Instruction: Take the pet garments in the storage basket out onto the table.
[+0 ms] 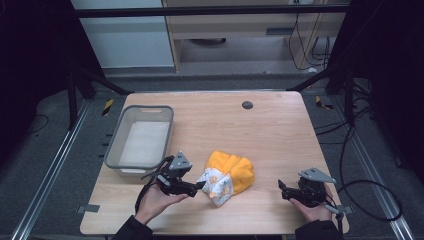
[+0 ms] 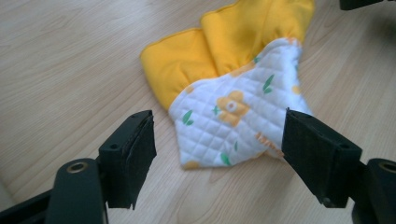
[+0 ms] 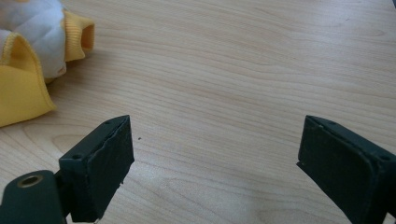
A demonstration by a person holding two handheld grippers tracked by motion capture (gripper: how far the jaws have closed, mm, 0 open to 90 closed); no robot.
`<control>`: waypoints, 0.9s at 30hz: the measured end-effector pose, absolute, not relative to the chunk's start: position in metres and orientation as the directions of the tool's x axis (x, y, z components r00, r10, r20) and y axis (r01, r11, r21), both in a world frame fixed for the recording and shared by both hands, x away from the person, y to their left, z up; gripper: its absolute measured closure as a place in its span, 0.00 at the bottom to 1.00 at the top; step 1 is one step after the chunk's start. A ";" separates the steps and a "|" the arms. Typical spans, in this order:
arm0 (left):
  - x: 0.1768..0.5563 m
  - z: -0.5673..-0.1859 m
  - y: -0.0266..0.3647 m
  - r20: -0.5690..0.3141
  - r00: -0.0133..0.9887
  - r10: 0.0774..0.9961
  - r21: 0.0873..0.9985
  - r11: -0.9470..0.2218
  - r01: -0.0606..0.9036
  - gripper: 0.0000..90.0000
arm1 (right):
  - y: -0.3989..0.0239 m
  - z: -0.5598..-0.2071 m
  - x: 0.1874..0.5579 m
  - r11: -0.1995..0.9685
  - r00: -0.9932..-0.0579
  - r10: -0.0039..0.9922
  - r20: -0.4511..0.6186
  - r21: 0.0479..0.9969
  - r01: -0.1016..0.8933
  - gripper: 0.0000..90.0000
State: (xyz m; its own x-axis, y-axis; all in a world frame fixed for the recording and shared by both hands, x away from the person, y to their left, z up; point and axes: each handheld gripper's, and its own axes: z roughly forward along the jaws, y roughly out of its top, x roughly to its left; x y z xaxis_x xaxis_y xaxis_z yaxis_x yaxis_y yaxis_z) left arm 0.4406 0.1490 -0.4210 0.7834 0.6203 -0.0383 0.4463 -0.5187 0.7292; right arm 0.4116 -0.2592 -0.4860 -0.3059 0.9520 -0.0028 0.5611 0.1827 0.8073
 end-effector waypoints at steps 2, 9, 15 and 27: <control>0.439 -0.424 0.156 -0.046 0.772 0.634 0.732 -0.504 0.458 0.28 | -0.259 -0.486 0.412 0.183 -0.304 0.953 -0.004 0.806 0.563 0.11; 0.429 -0.435 0.187 -0.072 0.721 0.689 0.746 -0.443 0.498 0.28 | -0.259 -0.487 0.412 0.184 -0.304 0.953 -0.006 0.806 0.563 0.11; 0.424 -0.442 0.205 -0.082 0.688 0.721 0.744 -0.414 0.524 0.28 | -0.260 -0.487 0.412 0.193 -0.307 0.952 -0.014 0.806 0.560 0.11; 0.414 -0.455 0.235 -0.059 0.625 0.778 0.729 -0.394 0.560 0.27 | -0.261 -0.488 0.412 0.191 -0.304 0.952 -0.011 0.800 0.569 0.10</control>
State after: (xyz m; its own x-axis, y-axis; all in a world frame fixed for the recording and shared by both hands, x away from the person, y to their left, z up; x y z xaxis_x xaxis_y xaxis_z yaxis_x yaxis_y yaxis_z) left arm 0.4136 0.2350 -0.4546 0.6253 0.7782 -0.0589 0.5596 -0.3944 0.7289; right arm 0.4117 -0.2612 -0.4879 -0.3044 0.9525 -0.0105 0.5688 0.1906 0.8000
